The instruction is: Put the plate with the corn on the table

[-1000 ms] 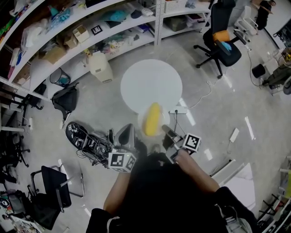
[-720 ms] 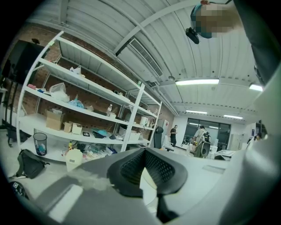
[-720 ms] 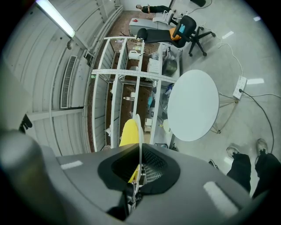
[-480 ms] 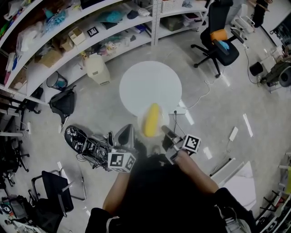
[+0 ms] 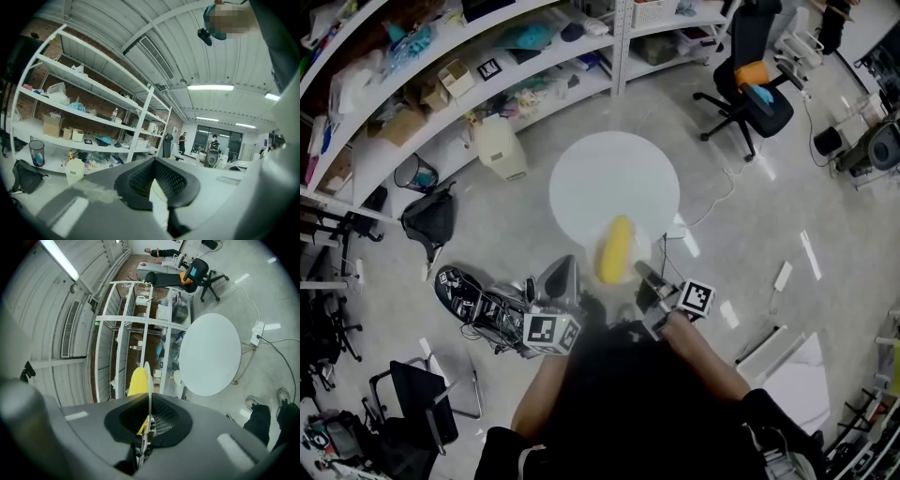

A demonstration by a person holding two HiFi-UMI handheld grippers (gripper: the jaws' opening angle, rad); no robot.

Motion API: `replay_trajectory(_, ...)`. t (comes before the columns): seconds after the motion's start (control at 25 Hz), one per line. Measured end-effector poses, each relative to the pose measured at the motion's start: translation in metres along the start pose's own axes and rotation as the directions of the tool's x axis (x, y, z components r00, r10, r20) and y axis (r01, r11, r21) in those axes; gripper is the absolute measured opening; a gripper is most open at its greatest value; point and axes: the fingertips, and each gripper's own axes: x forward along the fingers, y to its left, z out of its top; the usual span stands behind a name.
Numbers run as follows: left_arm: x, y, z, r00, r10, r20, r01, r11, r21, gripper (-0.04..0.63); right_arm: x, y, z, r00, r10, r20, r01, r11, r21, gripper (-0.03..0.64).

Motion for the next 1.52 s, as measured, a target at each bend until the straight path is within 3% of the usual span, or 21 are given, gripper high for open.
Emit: replay_trajectory(1.52,0.082,0.099,0.031,0.996,-0.083,-0.033,0.082,0.996,-0.042,0.002,0.101,0.015,0.03,0.997,-0.023,0.075,0.021,0.999,0.029,0.02)
